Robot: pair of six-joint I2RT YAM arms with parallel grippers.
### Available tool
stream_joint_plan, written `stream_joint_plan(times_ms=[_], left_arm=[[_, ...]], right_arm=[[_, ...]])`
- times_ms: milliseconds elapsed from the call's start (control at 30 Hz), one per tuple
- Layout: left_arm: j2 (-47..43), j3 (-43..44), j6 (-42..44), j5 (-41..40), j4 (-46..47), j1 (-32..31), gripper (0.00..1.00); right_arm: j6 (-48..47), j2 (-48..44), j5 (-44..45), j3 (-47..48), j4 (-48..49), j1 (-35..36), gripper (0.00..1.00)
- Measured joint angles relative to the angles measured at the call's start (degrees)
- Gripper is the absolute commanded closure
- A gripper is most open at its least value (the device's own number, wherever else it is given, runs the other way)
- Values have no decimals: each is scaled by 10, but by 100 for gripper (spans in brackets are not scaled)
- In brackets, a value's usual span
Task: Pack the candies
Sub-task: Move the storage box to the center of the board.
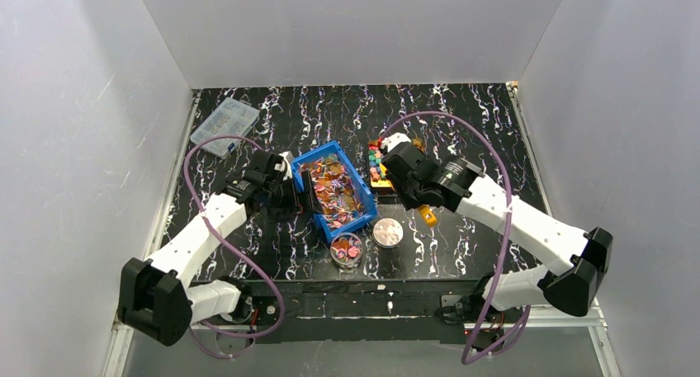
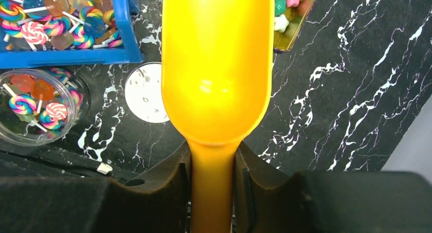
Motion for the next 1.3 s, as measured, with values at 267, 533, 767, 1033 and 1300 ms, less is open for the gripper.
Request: stream_joint_plan(times_ms=[267, 533, 767, 1033, 1300], left_arm=[[73, 19, -40, -5, 31, 0, 47], [127, 47, -64, -11, 51, 0, 74], [156, 79, -84, -25, 40, 3, 98], [176, 104, -83, -47, 26, 5, 100], [208, 149, -57, -76, 5, 29, 100]], right_arm=[[-10, -46, -31, -35, 37, -17, 99], [-10, -90, -51, -66, 49, -17, 99], [-9, -112, -62, -95, 53, -17, 99], [-7, -112, -74, -104, 62, -17, 99], [-4, -120, -78, -122, 66, -17, 99]])
